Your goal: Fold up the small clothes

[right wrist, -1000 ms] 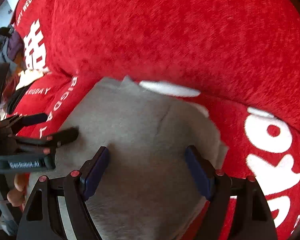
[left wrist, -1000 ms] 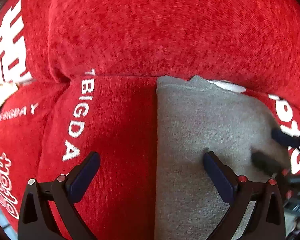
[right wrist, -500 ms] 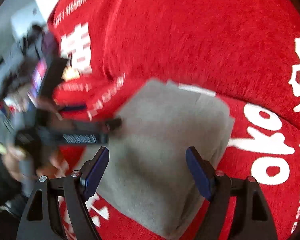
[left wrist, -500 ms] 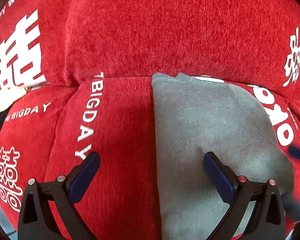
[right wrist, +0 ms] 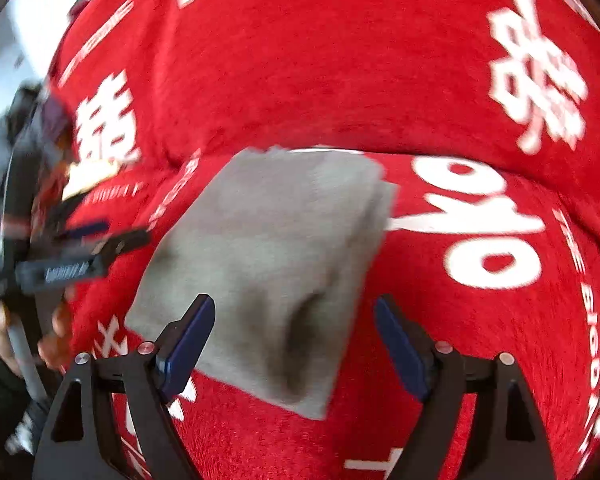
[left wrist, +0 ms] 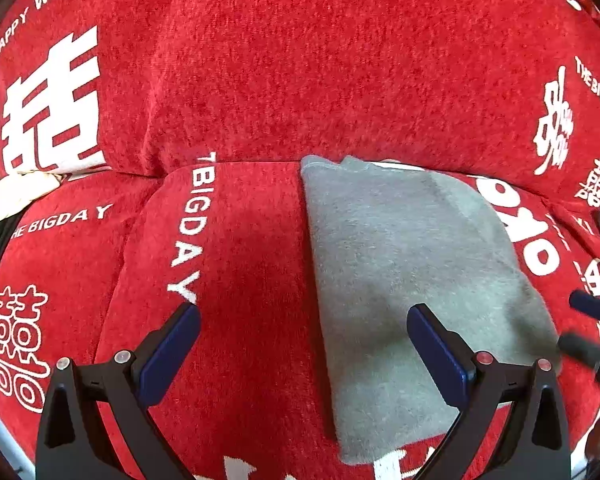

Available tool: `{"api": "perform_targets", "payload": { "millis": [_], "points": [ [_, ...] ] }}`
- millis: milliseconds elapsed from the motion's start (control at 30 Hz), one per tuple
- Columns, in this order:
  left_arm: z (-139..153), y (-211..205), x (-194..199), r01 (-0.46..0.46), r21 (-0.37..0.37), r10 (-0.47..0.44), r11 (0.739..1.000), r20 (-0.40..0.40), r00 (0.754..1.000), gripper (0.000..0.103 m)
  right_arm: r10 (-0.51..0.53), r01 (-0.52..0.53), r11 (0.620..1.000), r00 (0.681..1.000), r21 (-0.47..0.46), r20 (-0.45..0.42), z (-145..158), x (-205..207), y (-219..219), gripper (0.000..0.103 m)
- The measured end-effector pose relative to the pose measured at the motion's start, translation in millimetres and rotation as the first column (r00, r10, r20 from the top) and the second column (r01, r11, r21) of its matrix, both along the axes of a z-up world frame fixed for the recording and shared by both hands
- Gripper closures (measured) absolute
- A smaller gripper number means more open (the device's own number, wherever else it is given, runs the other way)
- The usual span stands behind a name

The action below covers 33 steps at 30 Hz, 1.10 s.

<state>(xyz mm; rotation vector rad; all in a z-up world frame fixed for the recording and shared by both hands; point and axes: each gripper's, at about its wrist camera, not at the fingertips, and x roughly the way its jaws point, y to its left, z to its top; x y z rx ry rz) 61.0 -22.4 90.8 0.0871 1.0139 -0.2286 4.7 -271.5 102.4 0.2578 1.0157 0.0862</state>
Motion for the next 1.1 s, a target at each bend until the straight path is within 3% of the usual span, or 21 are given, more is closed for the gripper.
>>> {"api": "perform_targets", "payload": {
  "millis": [133, 200, 367, 500, 633, 733, 800, 900, 967, 1100],
  "points": [
    [-8, -3, 6, 0.02, -0.048, -0.023, 0.999, -0.05, 0.999, 0.0, -0.12, 0.129, 0.982, 0.99, 0.136, -0.075, -24, 6, -34, 0.017],
    [-19, -5, 14, 0.046, -0.109, -0.058, 0.993, -0.118, 0.991, 0.0, -0.136, 0.156, 0.967, 0.985, 0.203, -0.108, -36, 15, -48, 0.017],
    [-48, -9, 38, 0.024, -0.235, -0.086, 0.972, -0.26, 0.962, 0.0, -0.131, 0.182, 0.929, 0.976, 0.322, -0.173, -65, 39, -56, 0.017],
    [-58, -13, 53, -0.002, -0.328, -0.11, 0.945, -0.323, 0.94, 0.0, -0.082, 0.159, 0.913, 0.973, 0.376, -0.214, -84, 56, -49, 0.018],
    [-77, -22, 67, -0.033, -0.382, -0.133, 0.923, -0.4, 0.907, 0.0, -0.043, 0.11, 0.925, 0.981, 0.363, -0.189, -90, 70, -32, 0.016],
    [-77, -37, 71, -0.015, -0.335, -0.12, 0.942, -0.379, 0.918, 0.0, -0.041, 0.092, 0.945, 0.985, 0.313, -0.167, -92, 80, -19, 0.016],
    [-76, -45, 73, -0.019, -0.303, -0.1, 0.953, -0.372, 0.923, 0.002, -0.046, 0.091, 0.957, 0.985, 0.274, -0.165, -91, 85, -13, 0.031],
    [-69, -47, 71, 0.017, -0.278, -0.116, 0.96, -0.344, 0.932, 0.027, -0.041, 0.075, 0.971, 0.988, 0.226, -0.151, -80, 83, -10, 0.054],
    [-62, -43, 69, 0.023, -0.294, -0.126, 0.955, -0.334, 0.934, 0.044, -0.039, 0.066, 0.977, 0.99, 0.203, -0.134, -70, 81, -6, 0.057],
    [-46, -41, 64, 0.026, -0.281, -0.119, 0.959, -0.321, 0.94, 0.054, -0.041, 0.056, 0.988, 0.993, 0.141, -0.11, -51, 79, 9, 0.059]
  ]
}}
